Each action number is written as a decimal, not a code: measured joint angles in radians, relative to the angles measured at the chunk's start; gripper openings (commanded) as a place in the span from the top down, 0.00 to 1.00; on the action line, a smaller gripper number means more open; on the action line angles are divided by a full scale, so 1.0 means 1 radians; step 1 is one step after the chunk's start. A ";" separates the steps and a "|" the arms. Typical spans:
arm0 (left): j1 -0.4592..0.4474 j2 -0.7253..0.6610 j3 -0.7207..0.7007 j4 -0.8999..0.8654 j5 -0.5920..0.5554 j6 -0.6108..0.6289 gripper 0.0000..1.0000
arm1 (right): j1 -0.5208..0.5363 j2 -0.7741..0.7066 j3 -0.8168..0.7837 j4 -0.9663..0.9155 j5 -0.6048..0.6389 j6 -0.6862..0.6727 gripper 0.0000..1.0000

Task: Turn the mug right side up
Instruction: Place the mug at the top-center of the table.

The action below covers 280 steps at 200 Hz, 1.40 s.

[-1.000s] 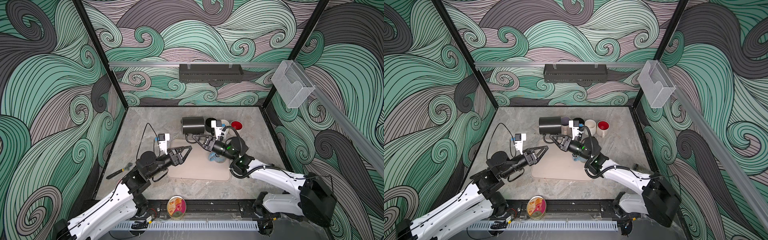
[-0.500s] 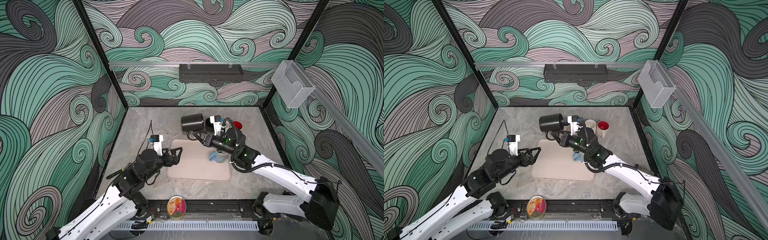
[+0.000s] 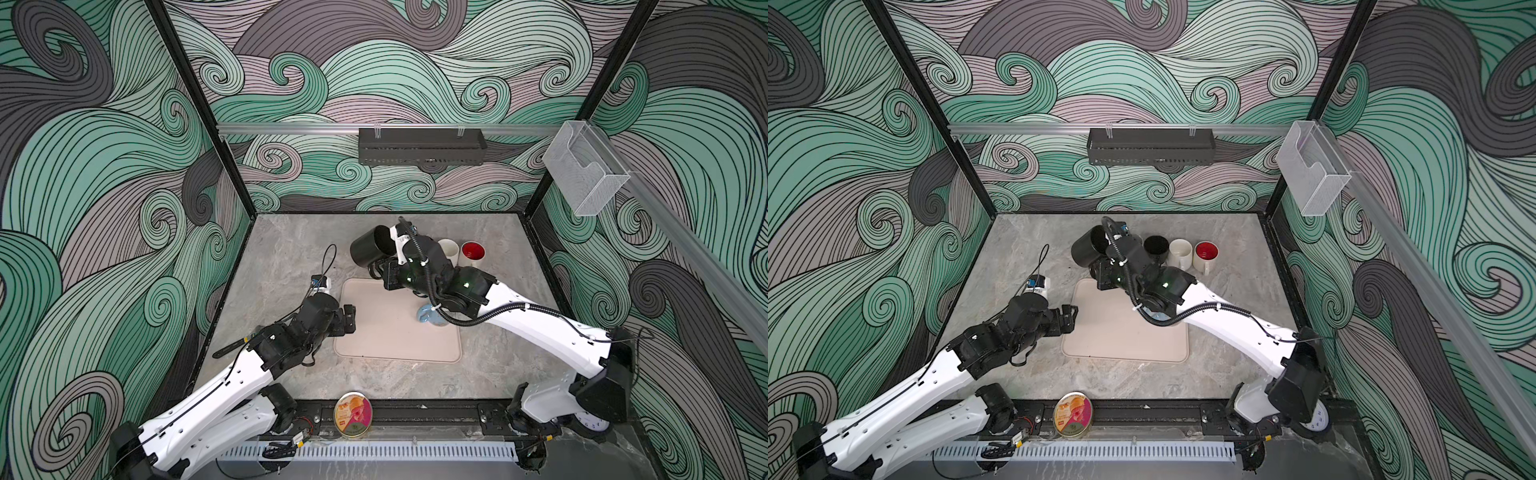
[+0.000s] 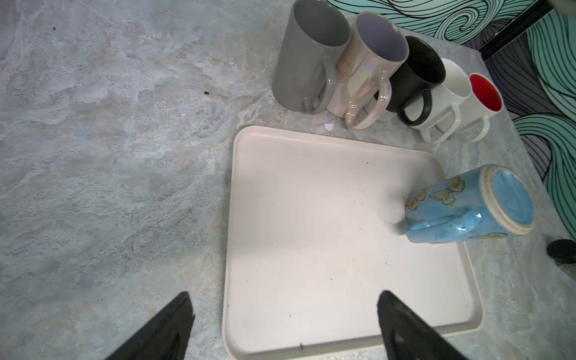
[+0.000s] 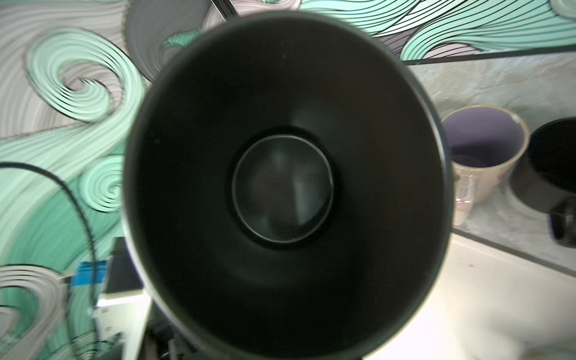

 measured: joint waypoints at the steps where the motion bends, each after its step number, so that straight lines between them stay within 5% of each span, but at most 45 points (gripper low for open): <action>1: 0.000 0.000 0.000 -0.001 -0.001 0.000 0.06 | 0.001 0.003 0.005 -0.003 0.002 -0.002 1.00; 63: 0.000 -0.024 -0.002 -0.008 -0.027 0.004 0.06 | 0.029 0.288 0.371 -0.236 0.171 -0.124 1.00; 179: 0.000 -0.090 -0.031 -0.016 -0.029 0.008 0.06 | 0.025 0.873 1.130 -0.546 0.239 -0.204 1.00; 280: 0.000 -0.116 -0.037 -0.021 -0.029 0.009 0.06 | -0.037 1.022 1.192 -0.593 0.216 -0.183 1.00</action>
